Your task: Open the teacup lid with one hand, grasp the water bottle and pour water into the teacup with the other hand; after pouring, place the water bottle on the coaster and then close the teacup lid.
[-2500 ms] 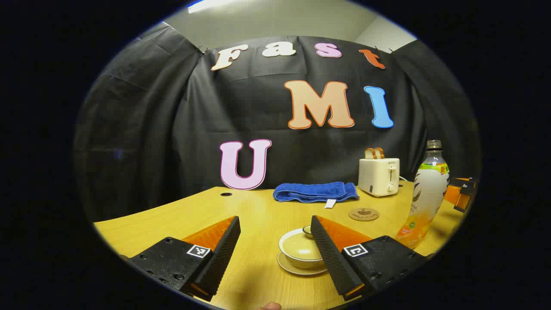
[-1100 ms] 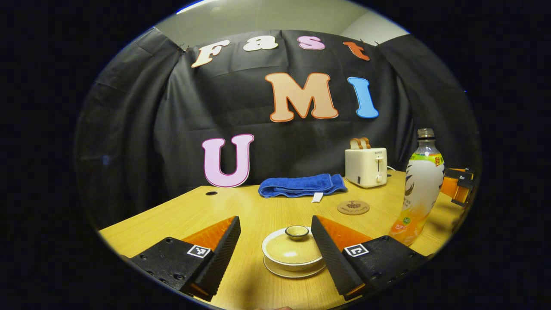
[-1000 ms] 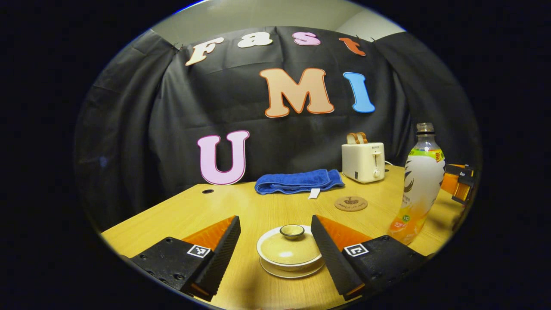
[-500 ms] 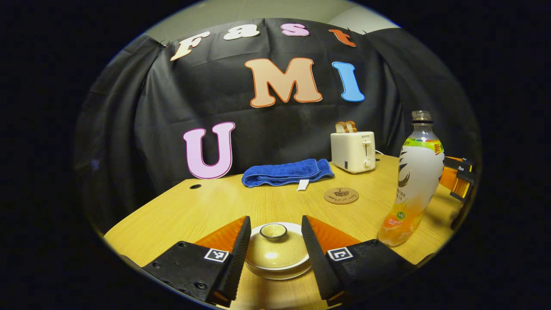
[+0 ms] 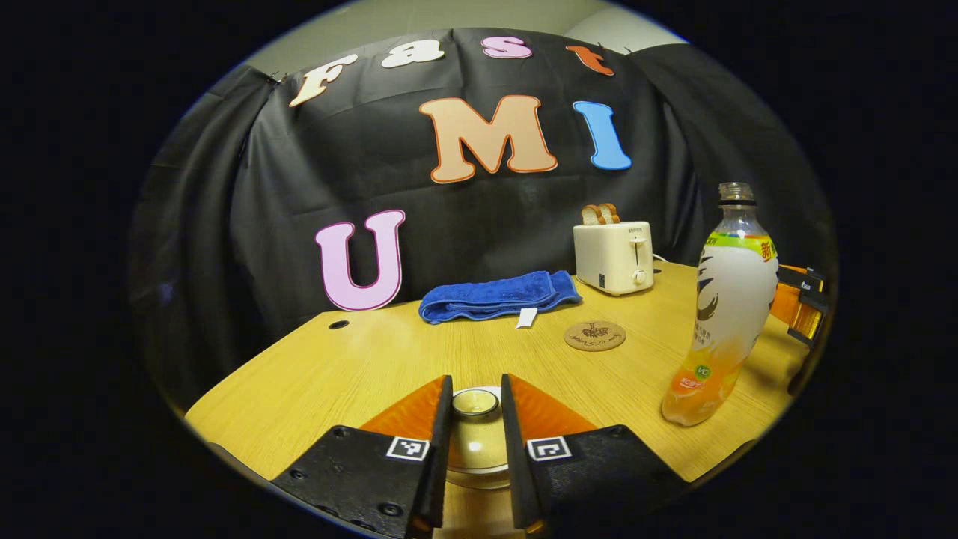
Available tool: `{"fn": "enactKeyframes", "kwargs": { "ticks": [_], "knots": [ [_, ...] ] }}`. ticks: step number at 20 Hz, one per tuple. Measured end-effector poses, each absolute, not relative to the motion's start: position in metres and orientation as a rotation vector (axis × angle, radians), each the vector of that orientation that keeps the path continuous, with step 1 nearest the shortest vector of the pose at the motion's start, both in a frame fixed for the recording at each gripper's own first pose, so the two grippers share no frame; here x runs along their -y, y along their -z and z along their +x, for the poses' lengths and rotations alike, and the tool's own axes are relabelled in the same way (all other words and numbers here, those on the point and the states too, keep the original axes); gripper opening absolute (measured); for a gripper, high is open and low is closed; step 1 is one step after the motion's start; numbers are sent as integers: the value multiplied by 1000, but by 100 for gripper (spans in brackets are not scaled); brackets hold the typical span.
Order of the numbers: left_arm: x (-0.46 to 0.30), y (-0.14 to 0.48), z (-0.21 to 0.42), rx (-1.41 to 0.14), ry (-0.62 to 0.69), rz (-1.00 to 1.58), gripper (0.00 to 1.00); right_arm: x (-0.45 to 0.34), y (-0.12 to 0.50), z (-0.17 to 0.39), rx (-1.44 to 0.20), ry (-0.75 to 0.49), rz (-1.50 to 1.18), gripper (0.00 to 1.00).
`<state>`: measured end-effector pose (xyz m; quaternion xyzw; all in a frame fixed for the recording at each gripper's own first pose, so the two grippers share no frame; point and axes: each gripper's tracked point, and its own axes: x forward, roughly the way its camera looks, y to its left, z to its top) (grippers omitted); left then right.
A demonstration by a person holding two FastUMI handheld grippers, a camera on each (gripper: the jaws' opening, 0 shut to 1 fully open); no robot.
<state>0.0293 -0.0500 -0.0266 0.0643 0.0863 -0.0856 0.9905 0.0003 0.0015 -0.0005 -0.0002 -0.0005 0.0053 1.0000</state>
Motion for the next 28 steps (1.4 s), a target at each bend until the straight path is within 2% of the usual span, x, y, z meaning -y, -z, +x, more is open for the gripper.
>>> {"fn": "enactKeyframes", "kwargs": {
  "ticks": [2, 5, 14, 28],
  "knots": [
    [51, 26, 30, -165, 174, 122, 27, -3, 0, -1, 0, -20, -1, 98],
    [49, 24, 29, -155, 171, 98, 24, -3, 0, 0, 0, -23, 0, 98],
    [14, -23, 13, -36, 95, 31, 24, -25, 0, -24, -6, -124, 3, 98],
    [-34, -22, -10, -25, 21, -9, 24, -104, 6, -62, -38, -355, 10, 97]
  ]
}}
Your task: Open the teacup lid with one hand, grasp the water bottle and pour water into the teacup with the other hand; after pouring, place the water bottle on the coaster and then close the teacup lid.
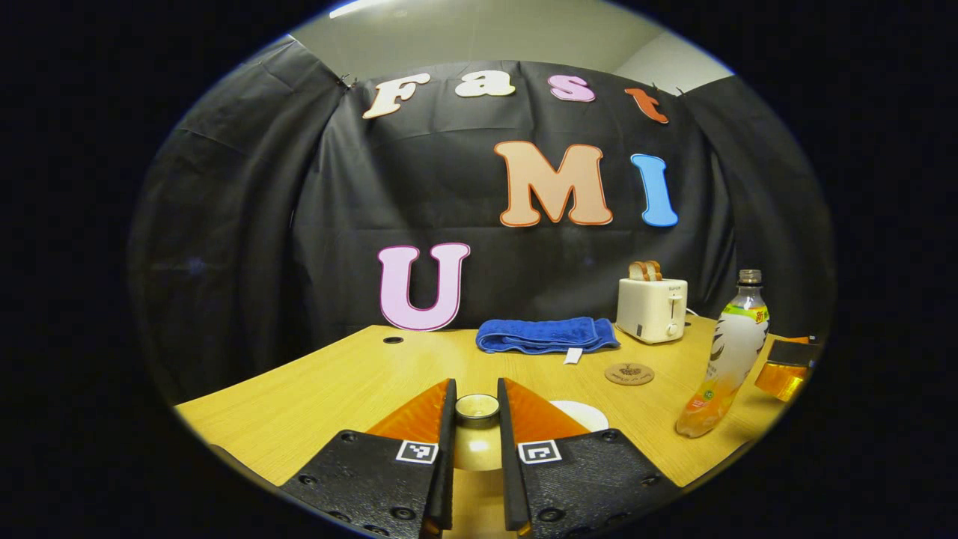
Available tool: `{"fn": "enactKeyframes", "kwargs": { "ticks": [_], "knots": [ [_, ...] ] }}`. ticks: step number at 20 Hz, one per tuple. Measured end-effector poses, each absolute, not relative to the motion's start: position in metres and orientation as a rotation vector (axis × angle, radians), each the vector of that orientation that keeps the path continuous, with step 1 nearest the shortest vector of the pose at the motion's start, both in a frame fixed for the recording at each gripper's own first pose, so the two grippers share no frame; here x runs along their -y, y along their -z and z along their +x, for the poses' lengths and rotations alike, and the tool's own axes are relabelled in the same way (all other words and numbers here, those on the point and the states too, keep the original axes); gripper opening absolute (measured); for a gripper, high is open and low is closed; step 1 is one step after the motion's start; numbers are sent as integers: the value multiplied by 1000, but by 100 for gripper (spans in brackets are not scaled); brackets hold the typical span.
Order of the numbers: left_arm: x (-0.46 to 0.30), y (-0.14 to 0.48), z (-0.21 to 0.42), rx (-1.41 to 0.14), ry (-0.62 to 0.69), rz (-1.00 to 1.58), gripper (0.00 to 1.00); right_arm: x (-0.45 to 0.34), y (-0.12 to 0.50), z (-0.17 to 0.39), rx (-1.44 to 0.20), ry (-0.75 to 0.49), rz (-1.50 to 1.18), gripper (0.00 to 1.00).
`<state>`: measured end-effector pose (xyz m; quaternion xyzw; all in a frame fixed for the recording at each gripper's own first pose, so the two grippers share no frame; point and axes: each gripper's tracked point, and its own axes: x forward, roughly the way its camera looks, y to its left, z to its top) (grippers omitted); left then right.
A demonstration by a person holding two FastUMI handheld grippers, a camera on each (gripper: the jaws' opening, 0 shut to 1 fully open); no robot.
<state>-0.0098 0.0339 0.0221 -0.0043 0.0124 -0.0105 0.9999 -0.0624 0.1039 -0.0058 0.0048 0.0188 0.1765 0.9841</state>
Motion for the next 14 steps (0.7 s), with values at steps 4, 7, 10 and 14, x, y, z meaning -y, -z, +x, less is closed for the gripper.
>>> {"fn": "enactKeyframes", "kwargs": {
  "ticks": [4, 7, 10, 14],
  "knots": [
    [-46, -23, -13, -17, 1, -5, 24, -119, 9, -55, -56, -373, 8, 97],
    [-55, -20, -16, -23, -14, -11, 24, -127, 13, -47, -78, -381, 4, 98],
    [-64, -17, -17, -26, -31, -23, 23, -136, 16, -41, -94, -392, 0, 98],
    [-75, -11, -17, -34, -51, -49, 24, -145, 24, -32, -140, -405, -13, 97]
  ]
}}
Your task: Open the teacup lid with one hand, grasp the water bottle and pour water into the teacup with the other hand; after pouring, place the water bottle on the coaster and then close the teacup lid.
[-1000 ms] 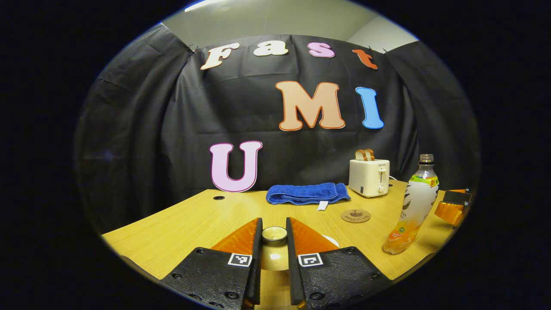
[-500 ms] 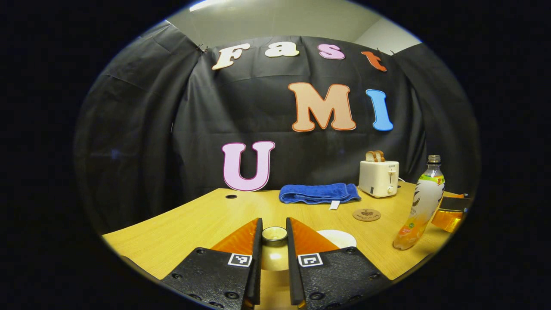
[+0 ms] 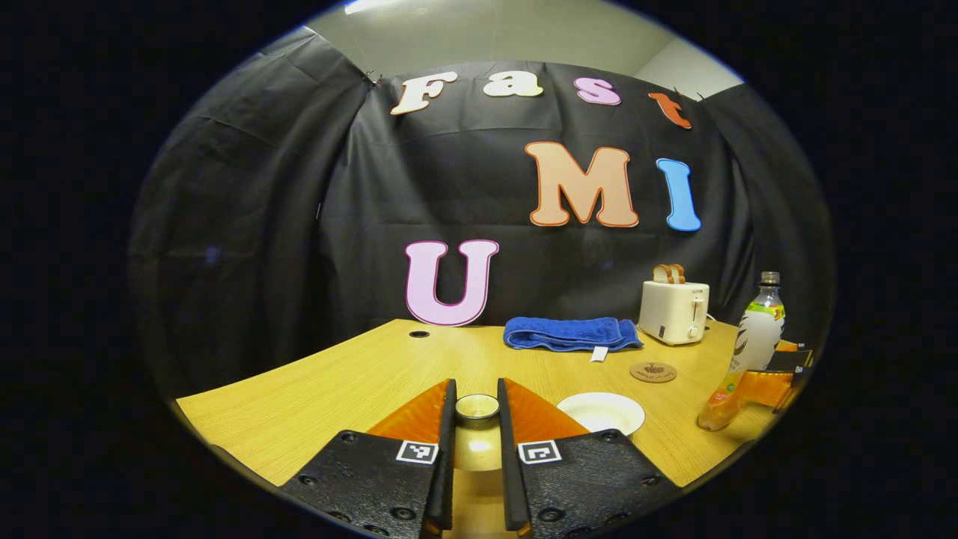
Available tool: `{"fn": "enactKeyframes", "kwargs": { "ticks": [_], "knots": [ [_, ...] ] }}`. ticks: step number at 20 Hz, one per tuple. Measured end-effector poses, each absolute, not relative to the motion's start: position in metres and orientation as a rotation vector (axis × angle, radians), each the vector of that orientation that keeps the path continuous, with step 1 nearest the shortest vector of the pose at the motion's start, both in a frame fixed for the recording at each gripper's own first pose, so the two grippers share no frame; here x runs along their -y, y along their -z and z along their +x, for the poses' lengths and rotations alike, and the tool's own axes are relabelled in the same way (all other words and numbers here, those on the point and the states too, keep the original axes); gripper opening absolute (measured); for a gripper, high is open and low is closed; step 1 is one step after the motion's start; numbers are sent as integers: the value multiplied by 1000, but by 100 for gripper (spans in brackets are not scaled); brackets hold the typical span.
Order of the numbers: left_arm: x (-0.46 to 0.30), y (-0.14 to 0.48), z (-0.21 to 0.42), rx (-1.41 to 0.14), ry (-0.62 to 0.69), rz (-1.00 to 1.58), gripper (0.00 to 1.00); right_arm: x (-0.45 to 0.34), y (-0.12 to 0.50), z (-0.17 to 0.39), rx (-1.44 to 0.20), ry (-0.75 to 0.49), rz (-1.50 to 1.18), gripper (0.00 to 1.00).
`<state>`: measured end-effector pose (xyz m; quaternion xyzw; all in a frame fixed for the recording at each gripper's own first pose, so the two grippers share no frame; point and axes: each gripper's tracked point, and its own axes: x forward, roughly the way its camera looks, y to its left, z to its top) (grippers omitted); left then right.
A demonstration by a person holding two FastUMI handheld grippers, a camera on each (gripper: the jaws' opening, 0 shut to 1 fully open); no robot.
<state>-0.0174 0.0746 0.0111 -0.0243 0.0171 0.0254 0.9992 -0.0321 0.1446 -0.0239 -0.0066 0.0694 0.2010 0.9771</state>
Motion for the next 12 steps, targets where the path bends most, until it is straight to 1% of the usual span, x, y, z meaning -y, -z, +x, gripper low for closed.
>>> {"fn": "enactKeyframes", "kwargs": {
  "ticks": [2, 4, 6, 10, 12],
  "knots": [
    [-76, -8, -17, -41, -52, -50, 24, -147, 27, -29, -151, -405, -15, 98],
    [-80, -8, -18, -39, -58, -49, 24, -147, 26, -26, -153, -396, -11, 97],
    [-83, -8, -18, -39, -62, -50, 24, -147, 28, -23, -160, -391, -11, 77],
    [-88, -8, -21, -42, -61, -36, 24, -155, 27, -19, -157, -409, -74, 68],
    [-92, -11, -20, -37, -64, -33, 24, -159, 25, -16, -148, -409, -149, 67]
  ]
}}
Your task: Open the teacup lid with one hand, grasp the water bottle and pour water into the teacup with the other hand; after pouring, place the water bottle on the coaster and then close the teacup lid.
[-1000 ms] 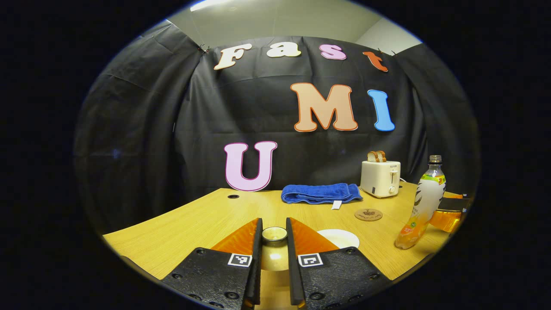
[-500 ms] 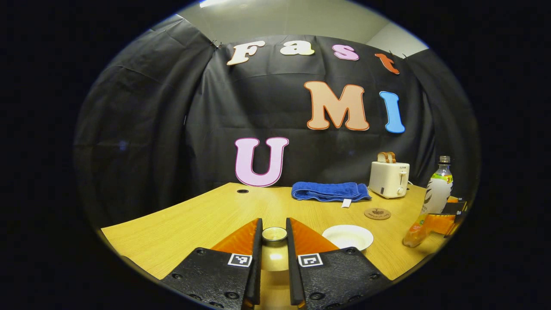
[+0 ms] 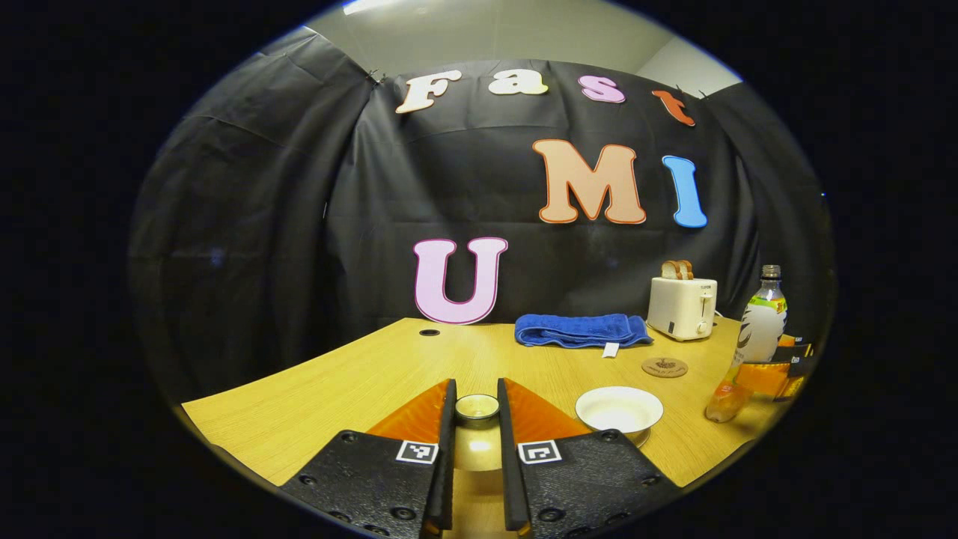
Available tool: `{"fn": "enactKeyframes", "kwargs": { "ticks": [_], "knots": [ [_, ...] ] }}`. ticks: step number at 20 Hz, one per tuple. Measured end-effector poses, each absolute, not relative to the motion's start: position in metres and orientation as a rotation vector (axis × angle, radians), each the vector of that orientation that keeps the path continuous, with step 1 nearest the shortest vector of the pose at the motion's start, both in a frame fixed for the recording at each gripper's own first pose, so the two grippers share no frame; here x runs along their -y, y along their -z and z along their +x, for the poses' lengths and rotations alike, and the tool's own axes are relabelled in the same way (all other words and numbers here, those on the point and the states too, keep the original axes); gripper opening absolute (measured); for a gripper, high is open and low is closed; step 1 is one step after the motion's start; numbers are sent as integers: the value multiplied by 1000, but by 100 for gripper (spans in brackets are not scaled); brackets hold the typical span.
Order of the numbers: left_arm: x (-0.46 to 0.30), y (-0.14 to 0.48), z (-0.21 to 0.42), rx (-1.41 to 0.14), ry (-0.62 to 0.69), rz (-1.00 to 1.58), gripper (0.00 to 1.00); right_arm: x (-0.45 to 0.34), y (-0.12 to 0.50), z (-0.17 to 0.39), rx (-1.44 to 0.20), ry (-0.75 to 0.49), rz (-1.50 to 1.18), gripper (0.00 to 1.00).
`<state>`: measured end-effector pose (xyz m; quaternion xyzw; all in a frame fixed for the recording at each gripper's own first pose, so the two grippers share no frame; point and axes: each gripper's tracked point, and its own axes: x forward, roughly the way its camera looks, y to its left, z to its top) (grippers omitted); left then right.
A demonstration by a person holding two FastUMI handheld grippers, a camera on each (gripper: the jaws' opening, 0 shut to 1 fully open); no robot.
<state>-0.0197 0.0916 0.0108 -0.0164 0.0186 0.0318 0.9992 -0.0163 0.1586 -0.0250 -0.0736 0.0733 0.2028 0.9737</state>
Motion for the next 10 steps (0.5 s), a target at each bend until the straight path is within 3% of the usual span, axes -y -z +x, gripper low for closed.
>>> {"fn": "enactKeyframes", "kwargs": {
  "ticks": [10],
  "knots": [
    [-107, -2, -20, -47, -71, -27, 24, -181, 27, 6, -96, -405, -534, 67]
  ]
}}
